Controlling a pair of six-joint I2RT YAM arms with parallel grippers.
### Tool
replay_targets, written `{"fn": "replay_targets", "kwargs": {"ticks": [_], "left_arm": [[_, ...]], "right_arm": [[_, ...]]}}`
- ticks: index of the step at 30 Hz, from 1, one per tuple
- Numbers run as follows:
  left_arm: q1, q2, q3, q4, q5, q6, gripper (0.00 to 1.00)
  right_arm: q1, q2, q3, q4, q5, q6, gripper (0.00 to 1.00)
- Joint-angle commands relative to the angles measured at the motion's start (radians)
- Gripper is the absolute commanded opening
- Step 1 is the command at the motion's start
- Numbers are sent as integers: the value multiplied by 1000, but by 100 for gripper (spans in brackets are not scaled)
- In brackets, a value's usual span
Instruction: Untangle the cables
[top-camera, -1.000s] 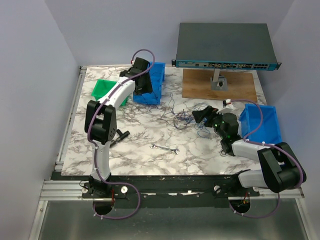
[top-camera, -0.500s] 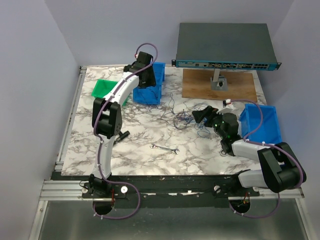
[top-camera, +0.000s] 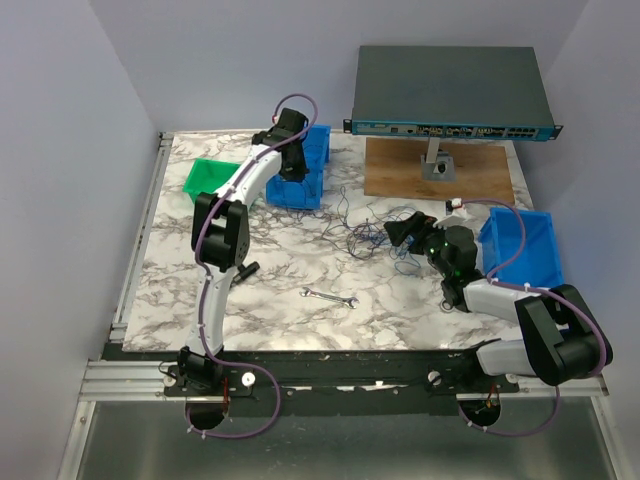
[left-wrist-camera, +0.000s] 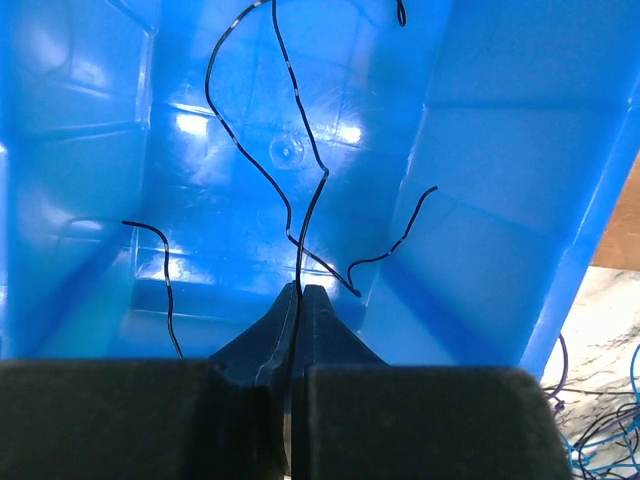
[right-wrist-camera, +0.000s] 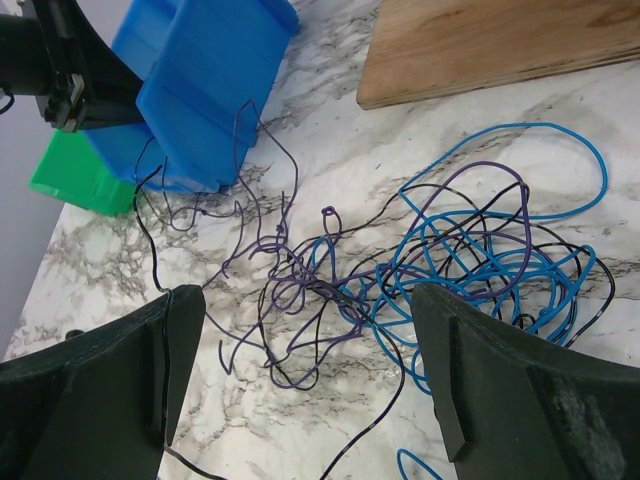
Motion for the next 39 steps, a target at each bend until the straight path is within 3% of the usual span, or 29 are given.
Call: {"fn": "replay_targets", "kwargs": {"ticks": [1, 7, 18, 26, 28, 31, 35, 37, 39], "left_arm": [[30, -21, 71, 0, 11, 11, 0], [67, -31, 102, 109, 13, -22, 0], [75, 95, 161, 335, 122, -168, 0], [67, 90, 151, 229, 120, -108, 0], [60, 50, 102, 212, 101, -73, 13], [57, -17, 26, 211, 104, -40, 47], [50, -126, -45, 217, 139, 2, 72], [40, -201, -106, 236, 144, 13, 81], [29, -294, -194, 269, 148, 17, 98]], "right_arm": [[6, 2, 12, -5, 9, -19, 92], [6, 1, 13, -2, 2, -14, 92], [6, 16, 21, -2, 0, -16, 92], [6, 15, 24, -7, 1, -16, 92], [5, 17, 27, -12, -1, -14, 92], [6, 19, 30, -17, -6, -10, 92], [33, 17, 53, -53, -10, -63, 91], [105, 2, 88, -113, 79, -131, 92], [155, 2, 101, -122, 124, -165, 91]]}}
